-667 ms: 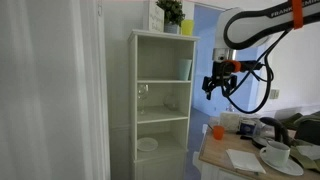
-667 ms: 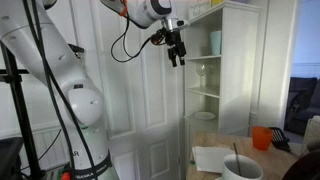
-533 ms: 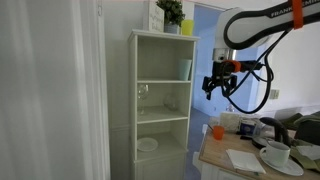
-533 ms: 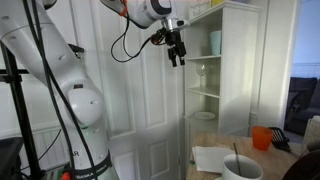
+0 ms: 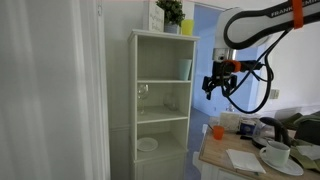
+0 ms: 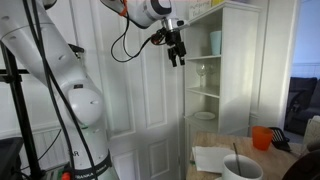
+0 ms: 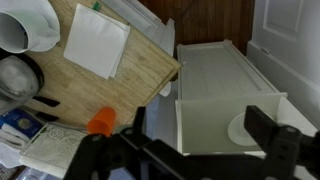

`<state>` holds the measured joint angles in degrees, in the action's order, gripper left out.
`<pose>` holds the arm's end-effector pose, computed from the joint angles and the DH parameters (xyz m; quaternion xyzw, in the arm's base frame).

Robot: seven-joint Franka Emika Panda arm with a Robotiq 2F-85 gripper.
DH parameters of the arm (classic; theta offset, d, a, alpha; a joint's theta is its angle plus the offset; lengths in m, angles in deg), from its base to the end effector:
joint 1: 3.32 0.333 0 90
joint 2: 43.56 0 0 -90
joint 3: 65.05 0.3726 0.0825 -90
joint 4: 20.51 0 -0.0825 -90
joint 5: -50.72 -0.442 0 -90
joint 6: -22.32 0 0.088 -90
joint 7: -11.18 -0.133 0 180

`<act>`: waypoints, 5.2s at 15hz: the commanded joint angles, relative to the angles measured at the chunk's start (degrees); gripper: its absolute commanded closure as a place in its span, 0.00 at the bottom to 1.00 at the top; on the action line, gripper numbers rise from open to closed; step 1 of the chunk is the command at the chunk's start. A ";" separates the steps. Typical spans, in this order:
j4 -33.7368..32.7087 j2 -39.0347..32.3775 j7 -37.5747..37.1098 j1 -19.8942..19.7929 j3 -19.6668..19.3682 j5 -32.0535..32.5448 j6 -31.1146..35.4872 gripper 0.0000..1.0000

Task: Take the spoon out of the teacup and put it on the paper towel

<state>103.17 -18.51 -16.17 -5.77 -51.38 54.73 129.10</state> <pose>0.4647 0.1013 0.5960 0.9846 -0.1391 0.0886 0.0588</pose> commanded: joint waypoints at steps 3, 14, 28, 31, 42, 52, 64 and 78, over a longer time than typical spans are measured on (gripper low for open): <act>0.12 -0.10 -2.19 0.69 -0.63 1.24 -0.16 0.00; 8.16 1.32 -29.03 -5.71 -4.41 7.49 2.96 0.00; 21.53 1.39 -56.11 -12.54 -9.57 22.03 12.49 0.00; 23.07 0.73 -60.80 -14.30 -10.79 25.92 13.97 0.00; 23.71 -0.32 -64.78 -14.01 -12.34 27.10 14.91 0.00; 21.94 -8.81 -59.16 -13.91 -19.78 13.30 18.32 0.00; 17.49 -15.99 -48.94 -15.23 -27.42 1.36 20.69 0.00; 11.49 -23.50 -45.86 -15.81 -31.20 -6.14 19.91 0.37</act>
<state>116.40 -40.47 -64.00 -21.09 -82.15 51.23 149.20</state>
